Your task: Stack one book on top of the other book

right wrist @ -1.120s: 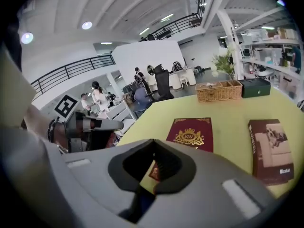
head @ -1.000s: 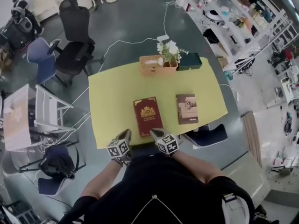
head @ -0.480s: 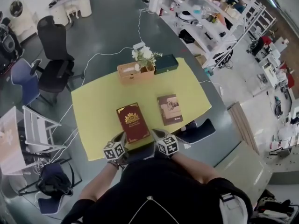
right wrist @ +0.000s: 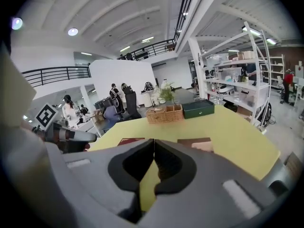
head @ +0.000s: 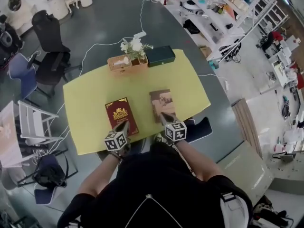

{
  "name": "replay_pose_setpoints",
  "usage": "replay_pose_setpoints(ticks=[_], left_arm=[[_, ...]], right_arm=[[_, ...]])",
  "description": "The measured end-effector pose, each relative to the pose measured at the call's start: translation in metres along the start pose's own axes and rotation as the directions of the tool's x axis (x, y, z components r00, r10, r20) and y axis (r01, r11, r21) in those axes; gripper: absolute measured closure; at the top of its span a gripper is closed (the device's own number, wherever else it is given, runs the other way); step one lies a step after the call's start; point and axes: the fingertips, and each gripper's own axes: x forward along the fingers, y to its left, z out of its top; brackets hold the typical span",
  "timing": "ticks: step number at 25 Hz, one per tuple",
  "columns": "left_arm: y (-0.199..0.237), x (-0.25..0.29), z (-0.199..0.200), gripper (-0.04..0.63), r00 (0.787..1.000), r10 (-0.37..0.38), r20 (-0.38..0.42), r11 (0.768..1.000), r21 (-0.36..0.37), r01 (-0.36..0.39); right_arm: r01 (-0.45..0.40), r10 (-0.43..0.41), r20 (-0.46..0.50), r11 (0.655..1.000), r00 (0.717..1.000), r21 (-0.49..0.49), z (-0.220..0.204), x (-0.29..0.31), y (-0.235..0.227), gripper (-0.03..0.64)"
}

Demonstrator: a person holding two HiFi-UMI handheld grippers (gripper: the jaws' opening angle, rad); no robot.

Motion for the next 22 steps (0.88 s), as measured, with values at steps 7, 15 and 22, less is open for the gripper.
replay_pose_setpoints(ticks=[7, 15, 22], left_arm=[[-0.061, 0.090, -0.022, 0.435, 0.996, 0.038, -0.082, 0.998, 0.055, -0.033], [-0.066, 0.193, -0.081, 0.347, 0.970, 0.105, -0.219, 0.992, 0.087, -0.088], [-0.042, 0.246, -0.109, 0.324, 0.947, 0.166, -0.275, 0.984, 0.107, -0.142]], right_arm=[[0.025, -0.021, -0.048, 0.996, 0.999, 0.089, -0.005, 0.011, -0.121, 0.456], [-0.023, 0.056, -0.216, 0.988, 0.975, 0.151, -0.070, 0.047, -0.198, 0.394], [-0.091, 0.144, -0.294, 0.978, 0.945, 0.187, -0.106, 0.087, -0.205, 0.379]])
